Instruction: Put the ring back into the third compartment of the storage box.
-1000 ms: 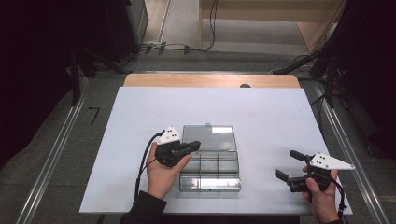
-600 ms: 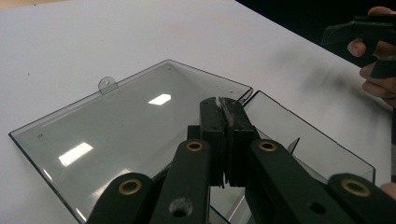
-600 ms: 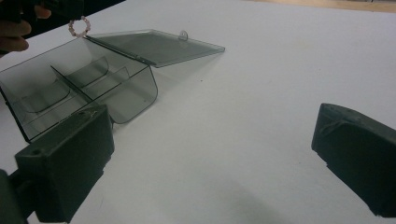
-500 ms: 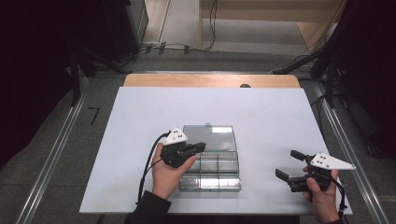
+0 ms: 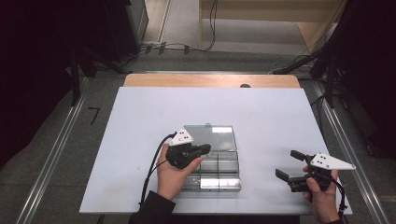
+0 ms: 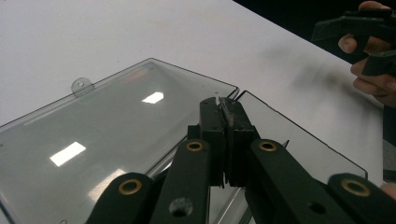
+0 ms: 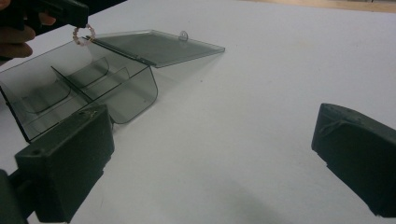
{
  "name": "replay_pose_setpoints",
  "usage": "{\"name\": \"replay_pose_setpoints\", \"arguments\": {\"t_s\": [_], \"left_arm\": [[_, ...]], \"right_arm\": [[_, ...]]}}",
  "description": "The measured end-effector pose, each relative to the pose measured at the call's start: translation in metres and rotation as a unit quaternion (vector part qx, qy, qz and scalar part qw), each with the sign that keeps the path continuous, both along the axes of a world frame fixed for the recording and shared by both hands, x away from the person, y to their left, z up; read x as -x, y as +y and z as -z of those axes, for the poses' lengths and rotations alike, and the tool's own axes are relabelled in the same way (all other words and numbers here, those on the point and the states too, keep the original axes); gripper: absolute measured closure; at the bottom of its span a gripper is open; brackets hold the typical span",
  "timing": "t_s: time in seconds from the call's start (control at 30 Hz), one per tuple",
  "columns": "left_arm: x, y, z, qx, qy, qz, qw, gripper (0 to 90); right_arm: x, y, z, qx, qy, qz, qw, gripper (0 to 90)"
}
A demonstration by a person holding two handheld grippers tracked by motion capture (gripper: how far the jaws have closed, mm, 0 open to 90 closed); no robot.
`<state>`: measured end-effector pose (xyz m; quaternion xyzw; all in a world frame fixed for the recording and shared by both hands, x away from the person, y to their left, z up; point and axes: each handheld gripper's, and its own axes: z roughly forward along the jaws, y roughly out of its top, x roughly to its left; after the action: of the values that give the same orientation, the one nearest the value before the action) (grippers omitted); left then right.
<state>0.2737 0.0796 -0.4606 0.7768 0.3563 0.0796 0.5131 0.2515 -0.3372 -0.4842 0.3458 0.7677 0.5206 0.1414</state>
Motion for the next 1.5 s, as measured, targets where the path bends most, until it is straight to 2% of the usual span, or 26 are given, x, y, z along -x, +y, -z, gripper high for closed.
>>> {"name": "replay_pose_setpoints", "arguments": {"t_s": [0.73,1.5], "left_arm": [[0.000,-0.021,0.004,-0.005,0.009,0.022,0.9997,88.2],[-0.002,-0.036,0.007,-0.030,0.021,0.034,0.9987,88.2]], "right_arm": [[0.000,0.000,0.000,-0.002,0.000,0.000,1.0000,0.0],[0.000,-0.001,0.000,-0.001,0.000,0.000,1.0000,0.0]]}}
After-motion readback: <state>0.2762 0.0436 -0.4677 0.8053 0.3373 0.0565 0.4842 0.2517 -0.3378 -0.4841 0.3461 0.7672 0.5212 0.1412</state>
